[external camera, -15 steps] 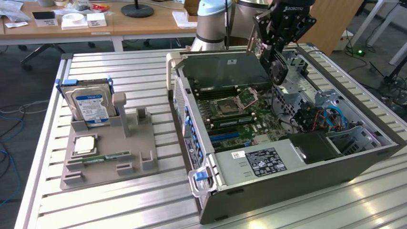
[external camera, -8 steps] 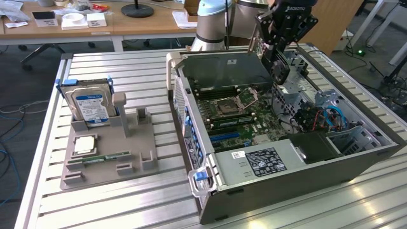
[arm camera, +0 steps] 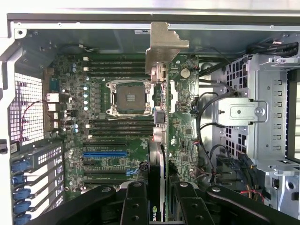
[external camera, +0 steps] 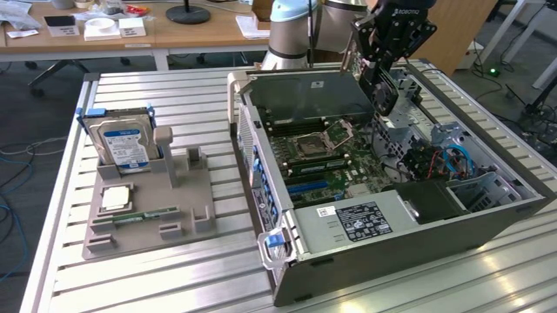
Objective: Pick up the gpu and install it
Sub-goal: 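Pick up the gpu and move the gpu toward the slot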
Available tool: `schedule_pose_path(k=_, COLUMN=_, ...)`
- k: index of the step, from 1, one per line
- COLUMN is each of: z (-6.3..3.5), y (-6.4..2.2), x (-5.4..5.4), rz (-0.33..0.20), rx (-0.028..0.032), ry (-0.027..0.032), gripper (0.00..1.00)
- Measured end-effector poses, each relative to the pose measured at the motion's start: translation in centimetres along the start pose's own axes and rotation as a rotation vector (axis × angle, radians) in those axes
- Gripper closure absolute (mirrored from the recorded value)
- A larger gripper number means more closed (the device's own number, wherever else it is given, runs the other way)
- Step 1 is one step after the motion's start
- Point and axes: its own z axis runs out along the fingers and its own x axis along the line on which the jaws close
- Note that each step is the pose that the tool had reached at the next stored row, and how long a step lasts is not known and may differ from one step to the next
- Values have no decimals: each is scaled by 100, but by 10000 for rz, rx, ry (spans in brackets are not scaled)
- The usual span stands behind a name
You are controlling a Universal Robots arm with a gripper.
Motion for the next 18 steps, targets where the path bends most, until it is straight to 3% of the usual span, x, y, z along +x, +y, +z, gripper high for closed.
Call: schedule_pose_path(k=18, z=2, y=3, x=-83, rz=0, rx=0, ry=0, gripper=74)
